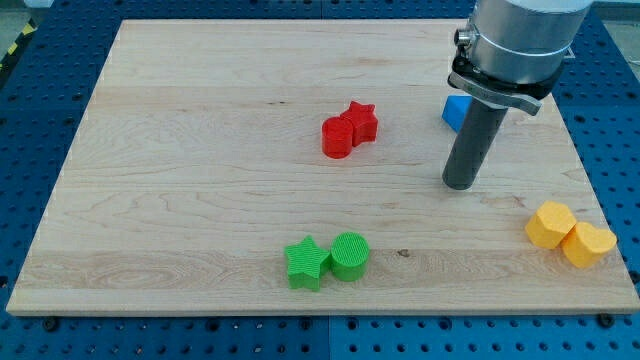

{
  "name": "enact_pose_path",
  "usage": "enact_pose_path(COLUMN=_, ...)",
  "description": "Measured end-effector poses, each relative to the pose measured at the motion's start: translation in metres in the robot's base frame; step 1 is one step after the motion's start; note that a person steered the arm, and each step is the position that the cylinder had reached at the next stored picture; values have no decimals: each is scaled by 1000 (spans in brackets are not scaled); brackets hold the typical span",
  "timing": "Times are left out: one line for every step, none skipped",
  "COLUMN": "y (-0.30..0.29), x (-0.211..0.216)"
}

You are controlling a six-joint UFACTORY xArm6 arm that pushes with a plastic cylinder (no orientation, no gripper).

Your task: Push the blue triangle to the green star

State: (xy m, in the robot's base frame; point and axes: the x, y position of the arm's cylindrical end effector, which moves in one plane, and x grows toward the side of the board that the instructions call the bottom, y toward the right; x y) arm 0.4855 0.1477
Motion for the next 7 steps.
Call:
enact_pose_path(y=3, x=0)
enact_pose_path(y=32, x=-1)
enact_pose_path(y=56, x=-23)
enact_pose_path(y=76, x=-65)
enact_pose_path(y=89, x=-99)
enact_pose_path(y=82, x=-134)
enact_pose_path(y=48, x=-133)
